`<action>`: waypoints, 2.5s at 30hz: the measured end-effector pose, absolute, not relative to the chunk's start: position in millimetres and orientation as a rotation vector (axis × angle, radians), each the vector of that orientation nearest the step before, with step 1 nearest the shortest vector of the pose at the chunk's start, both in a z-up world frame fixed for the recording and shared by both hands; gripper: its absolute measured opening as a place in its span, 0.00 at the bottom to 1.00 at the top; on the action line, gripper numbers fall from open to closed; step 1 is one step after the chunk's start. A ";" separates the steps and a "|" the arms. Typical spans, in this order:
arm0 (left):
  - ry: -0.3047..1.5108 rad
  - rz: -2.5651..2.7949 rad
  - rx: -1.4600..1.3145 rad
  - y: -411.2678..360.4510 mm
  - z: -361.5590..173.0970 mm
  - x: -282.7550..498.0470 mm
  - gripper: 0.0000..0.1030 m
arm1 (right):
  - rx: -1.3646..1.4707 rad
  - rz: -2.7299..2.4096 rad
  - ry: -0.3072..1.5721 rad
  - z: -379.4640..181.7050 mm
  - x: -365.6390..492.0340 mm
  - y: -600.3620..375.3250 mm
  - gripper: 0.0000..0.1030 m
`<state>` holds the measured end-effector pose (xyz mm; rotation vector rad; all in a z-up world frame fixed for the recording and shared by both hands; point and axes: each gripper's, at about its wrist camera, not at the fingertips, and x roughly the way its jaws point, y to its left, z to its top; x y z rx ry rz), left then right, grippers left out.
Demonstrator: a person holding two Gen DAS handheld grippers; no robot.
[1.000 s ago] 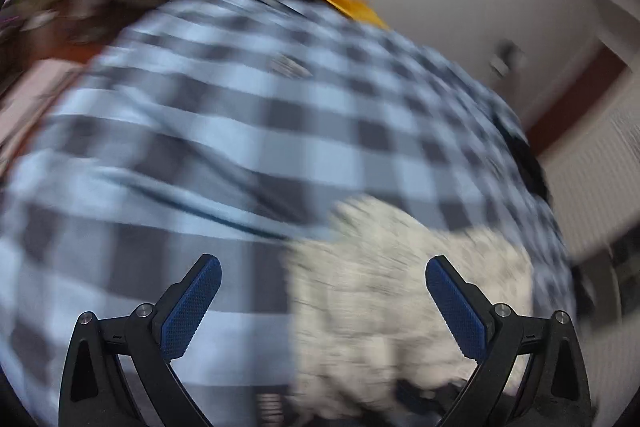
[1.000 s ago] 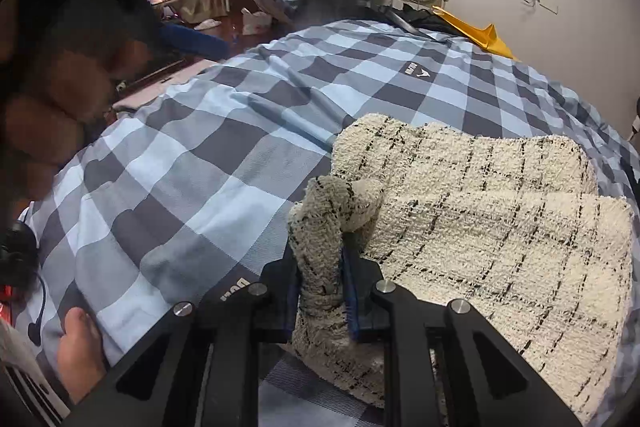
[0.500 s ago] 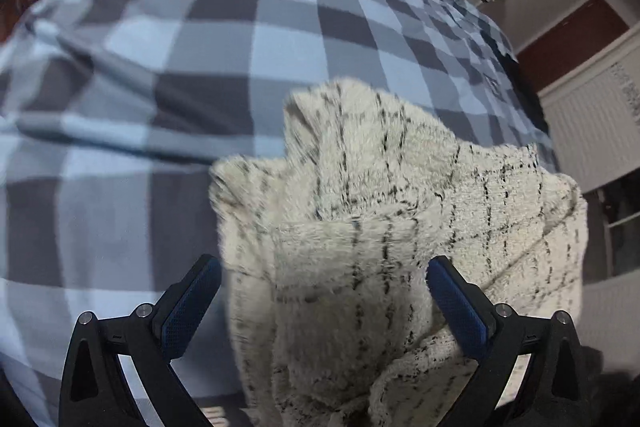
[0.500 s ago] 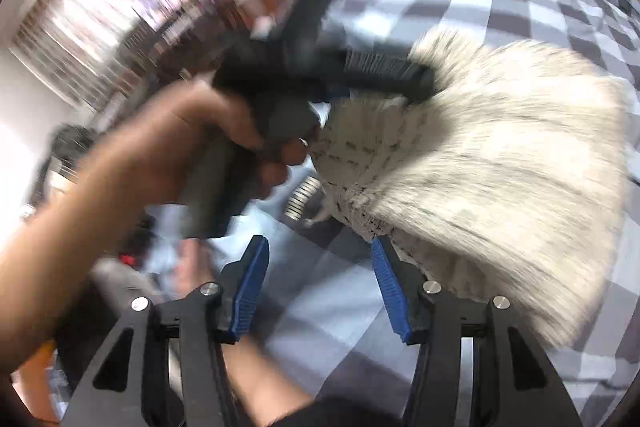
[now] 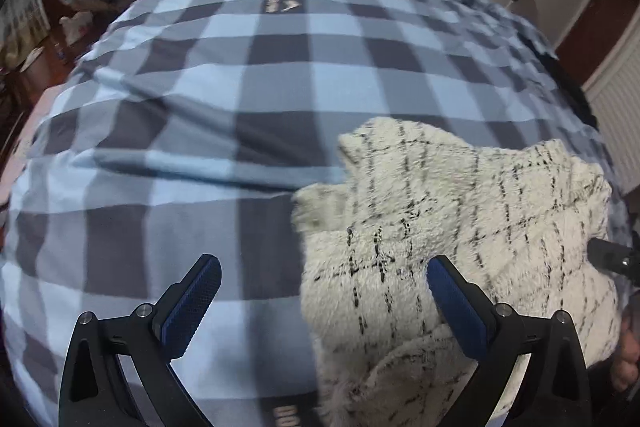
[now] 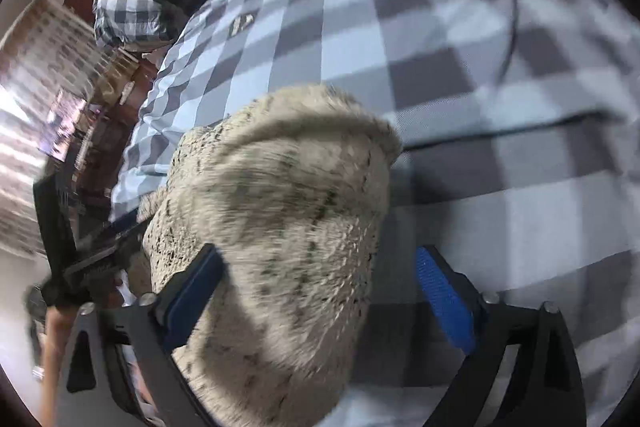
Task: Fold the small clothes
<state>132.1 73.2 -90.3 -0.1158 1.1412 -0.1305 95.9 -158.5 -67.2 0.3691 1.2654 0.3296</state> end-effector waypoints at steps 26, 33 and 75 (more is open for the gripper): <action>1.065 -0.189 -0.118 26.9 -67.8 85.6 1.00 | 0.255 0.186 1.186 -23.3 26.5 -170.4 0.99; 0.919 -0.046 -0.205 65.9 -20.8 43.7 1.00 | 0.253 0.226 1.123 -10.1 19.9 -173.2 0.99; 1.163 -0.056 -0.092 56.9 -30.7 -10.0 1.00 | 0.023 0.279 1.068 17.8 -29.2 -179.4 0.99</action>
